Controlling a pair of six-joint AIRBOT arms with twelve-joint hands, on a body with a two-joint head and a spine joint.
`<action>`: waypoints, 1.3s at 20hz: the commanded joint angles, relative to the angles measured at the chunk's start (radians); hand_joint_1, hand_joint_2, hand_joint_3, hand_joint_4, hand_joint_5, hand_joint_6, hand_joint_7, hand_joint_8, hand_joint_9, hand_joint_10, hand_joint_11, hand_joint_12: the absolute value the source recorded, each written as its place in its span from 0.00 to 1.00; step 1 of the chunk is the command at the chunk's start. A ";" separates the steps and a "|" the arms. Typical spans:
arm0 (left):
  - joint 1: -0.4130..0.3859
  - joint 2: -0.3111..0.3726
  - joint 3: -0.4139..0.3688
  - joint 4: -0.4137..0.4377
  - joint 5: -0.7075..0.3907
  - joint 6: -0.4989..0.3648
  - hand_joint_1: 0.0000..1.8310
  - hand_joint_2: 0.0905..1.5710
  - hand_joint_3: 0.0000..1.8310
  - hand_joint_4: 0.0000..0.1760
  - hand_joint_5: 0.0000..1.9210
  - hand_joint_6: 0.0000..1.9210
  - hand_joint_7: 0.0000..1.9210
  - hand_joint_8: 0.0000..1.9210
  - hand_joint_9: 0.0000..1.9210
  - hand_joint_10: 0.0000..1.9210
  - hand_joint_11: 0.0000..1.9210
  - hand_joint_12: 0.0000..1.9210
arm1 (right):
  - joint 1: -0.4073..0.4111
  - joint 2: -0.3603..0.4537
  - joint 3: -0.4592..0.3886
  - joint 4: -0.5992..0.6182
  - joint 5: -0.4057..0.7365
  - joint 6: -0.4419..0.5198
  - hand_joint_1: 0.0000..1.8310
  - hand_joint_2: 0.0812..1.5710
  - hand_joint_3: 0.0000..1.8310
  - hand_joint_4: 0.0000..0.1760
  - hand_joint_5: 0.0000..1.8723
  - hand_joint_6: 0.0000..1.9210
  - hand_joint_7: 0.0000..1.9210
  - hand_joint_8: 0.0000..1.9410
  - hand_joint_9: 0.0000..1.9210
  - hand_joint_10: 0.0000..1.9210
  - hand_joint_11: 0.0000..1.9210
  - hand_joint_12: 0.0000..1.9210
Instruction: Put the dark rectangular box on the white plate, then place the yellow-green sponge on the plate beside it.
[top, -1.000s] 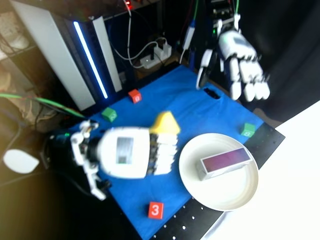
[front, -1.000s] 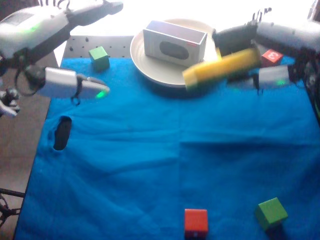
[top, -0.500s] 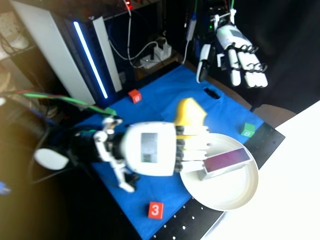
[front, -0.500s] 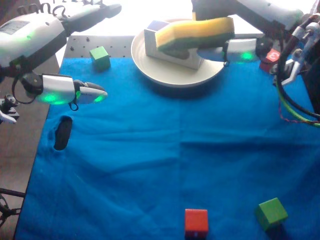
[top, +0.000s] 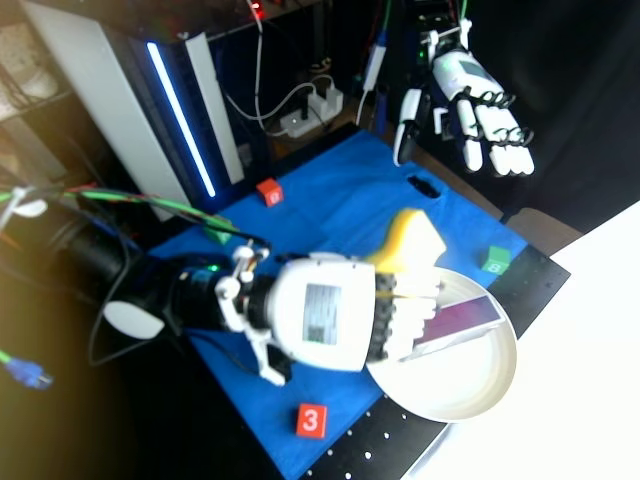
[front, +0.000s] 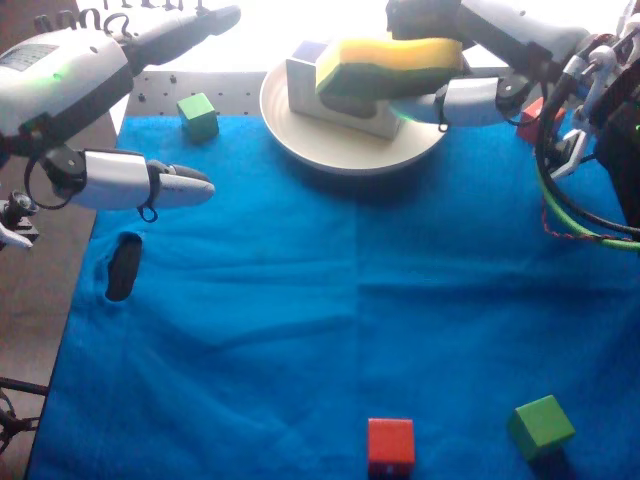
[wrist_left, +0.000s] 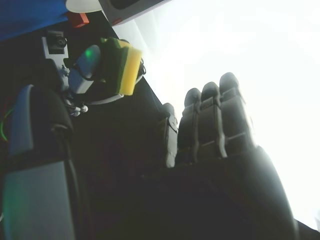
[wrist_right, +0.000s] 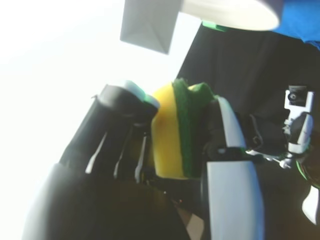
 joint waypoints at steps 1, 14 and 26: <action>-0.007 -0.003 0.000 -0.007 -0.129 0.002 0.48 0.57 0.00 0.92 0.03 0.00 0.04 0.00 0.03 0.01 0.02 0.02 | 0.013 -0.005 0.010 0.019 0.093 0.008 0.71 0.71 0.00 0.00 0.34 0.88 0.37 0.99 0.45 1.00 0.52 1.00; -0.008 -0.013 0.003 -0.007 -0.127 0.001 0.48 0.57 0.00 0.86 0.04 0.00 0.05 0.00 0.03 0.00 0.02 0.03 | 0.035 -0.012 0.051 -0.127 -0.017 0.012 0.45 0.61 0.00 0.21 0.32 0.00 0.38 0.04 0.31 0.20 0.15 0.64; -0.007 -0.015 0.000 -0.007 -0.131 0.001 0.46 0.56 0.00 0.99 0.03 0.00 0.04 0.00 0.02 0.00 0.00 0.05 | 0.042 0.000 0.028 -0.147 -0.002 0.022 0.43 0.61 0.00 0.08 0.28 0.00 0.29 0.00 0.30 0.00 0.08 0.53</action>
